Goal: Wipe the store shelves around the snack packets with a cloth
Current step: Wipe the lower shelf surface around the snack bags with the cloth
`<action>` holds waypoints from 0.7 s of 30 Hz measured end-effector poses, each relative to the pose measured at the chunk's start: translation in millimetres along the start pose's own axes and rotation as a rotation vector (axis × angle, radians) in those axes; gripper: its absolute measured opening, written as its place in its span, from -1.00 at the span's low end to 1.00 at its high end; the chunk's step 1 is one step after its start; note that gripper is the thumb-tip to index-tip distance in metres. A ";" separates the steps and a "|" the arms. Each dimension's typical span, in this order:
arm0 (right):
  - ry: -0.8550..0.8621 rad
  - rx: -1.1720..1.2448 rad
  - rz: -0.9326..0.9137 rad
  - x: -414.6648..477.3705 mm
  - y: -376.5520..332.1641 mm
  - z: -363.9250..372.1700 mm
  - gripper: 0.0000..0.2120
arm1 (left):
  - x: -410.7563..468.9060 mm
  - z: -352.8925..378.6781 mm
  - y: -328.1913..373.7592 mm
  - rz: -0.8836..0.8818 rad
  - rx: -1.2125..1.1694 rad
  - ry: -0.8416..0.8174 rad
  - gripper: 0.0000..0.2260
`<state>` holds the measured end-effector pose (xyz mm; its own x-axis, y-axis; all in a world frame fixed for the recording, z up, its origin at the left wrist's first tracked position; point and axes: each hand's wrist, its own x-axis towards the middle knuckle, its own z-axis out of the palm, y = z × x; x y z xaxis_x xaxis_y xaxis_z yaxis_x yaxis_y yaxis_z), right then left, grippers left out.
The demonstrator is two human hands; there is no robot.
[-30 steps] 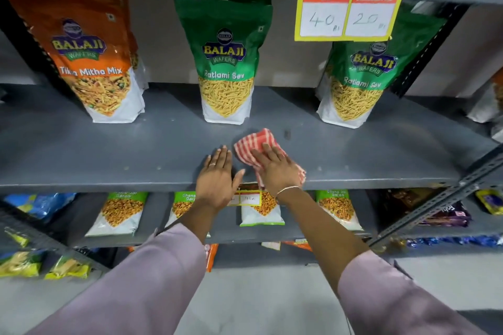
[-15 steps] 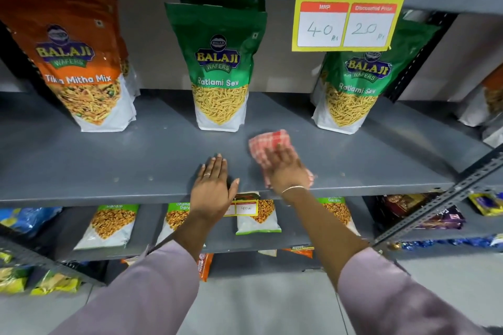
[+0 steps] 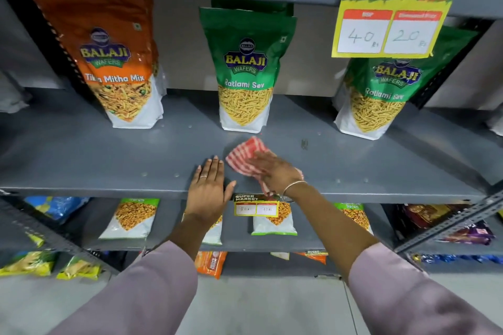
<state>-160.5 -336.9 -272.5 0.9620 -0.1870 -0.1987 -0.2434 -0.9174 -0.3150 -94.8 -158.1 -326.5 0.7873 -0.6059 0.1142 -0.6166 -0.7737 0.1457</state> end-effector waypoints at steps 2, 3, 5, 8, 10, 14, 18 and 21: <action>-0.090 0.148 -0.095 -1.4 1.9 -6.5 -0.53 | -0.2 0.5 0.1 0.005 -0.009 0.016 -0.36; -0.181 0.191 -0.122 -3.0 9.6 -11.0 -0.53 | -0.5 1.2 -0.3 0.016 -0.013 0.023 -0.37; -0.282 0.261 -0.073 -6.6 32.0 -23.9 -0.49 | -1.3 1.7 -1.3 0.019 -0.015 0.035 -0.37; -0.069 0.178 0.294 -14.4 77.5 -30.1 -0.47 | -2.2 0.2 0.0 0.026 -0.027 0.052 -0.35; 0.103 -0.012 0.510 -23.0 88.1 -21.4 -0.46 | -2.0 0.4 1.1 0.022 -0.004 0.048 -0.37; 0.108 -0.168 0.481 -25.2 17.4 0.3 -0.40 | -2.0 1.5 1.9 0.000 -0.003 0.064 -0.39; 0.085 -0.110 0.193 -10.2 -8.6 19.8 -0.49 | -2.3 -1.0 1.1 0.007 -0.032 0.053 -0.43; 0.106 -0.068 0.297 -22.0 27.0 9.6 -0.49 | -0.6 -1.3 0.0 0.010 -0.059 0.024 -0.42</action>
<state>-189.4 -354.2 -285.6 0.8587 -0.4822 -0.1738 -0.5099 -0.8380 -0.1942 -95.2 -157.5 -325.3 0.7812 -0.6085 0.1393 -0.6240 -0.7548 0.2021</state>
